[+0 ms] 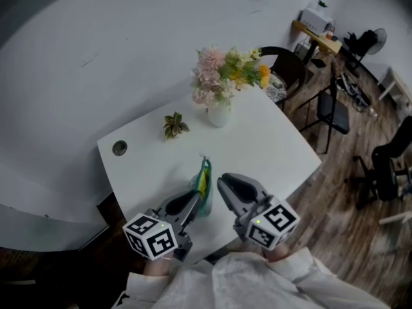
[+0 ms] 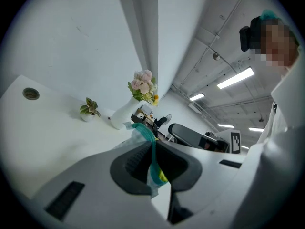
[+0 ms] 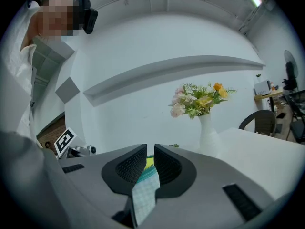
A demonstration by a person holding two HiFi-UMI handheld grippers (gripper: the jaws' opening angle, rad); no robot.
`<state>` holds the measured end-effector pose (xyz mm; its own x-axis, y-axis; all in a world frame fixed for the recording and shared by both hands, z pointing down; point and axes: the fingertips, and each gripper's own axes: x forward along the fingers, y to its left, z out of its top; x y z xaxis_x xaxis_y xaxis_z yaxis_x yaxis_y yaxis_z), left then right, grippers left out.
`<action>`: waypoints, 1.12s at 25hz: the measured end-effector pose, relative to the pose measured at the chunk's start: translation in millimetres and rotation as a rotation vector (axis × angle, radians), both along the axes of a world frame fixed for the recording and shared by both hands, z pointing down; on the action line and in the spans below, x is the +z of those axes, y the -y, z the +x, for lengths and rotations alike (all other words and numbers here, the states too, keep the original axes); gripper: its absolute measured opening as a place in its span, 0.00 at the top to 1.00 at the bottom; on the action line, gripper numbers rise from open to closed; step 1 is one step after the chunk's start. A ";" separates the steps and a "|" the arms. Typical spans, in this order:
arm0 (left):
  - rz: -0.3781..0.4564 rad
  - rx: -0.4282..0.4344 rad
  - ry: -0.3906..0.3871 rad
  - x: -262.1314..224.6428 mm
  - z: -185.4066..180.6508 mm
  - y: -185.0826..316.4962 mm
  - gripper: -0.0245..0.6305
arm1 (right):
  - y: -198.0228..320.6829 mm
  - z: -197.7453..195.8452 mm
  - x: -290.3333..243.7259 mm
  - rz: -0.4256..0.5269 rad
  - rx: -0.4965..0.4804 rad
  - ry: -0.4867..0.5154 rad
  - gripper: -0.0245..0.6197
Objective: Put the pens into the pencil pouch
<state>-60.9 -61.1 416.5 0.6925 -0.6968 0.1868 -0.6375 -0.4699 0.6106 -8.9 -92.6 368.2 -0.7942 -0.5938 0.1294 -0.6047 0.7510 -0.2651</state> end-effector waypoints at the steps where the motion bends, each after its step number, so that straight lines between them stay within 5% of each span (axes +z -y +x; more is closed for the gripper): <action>1: 0.001 -0.005 0.009 -0.4 -2.8 -0.1 0.91 | -0.3 0.3 0.9 -0.006 -0.001 0.000 0.90; 12: 0.014 -0.039 0.149 0.8 -29.7 2.7 0.91 | -6.9 2.6 20.4 -0.076 -0.010 -0.028 0.90; 22: 0.057 -0.023 0.354 -2.4 -39.2 7.7 0.91 | -12.9 10.3 35.4 -0.113 0.006 -0.047 0.90; 28: 0.040 0.016 0.363 7.1 -23.1 8.9 0.91 | -15.4 20.1 43.2 -0.128 0.032 -0.052 0.90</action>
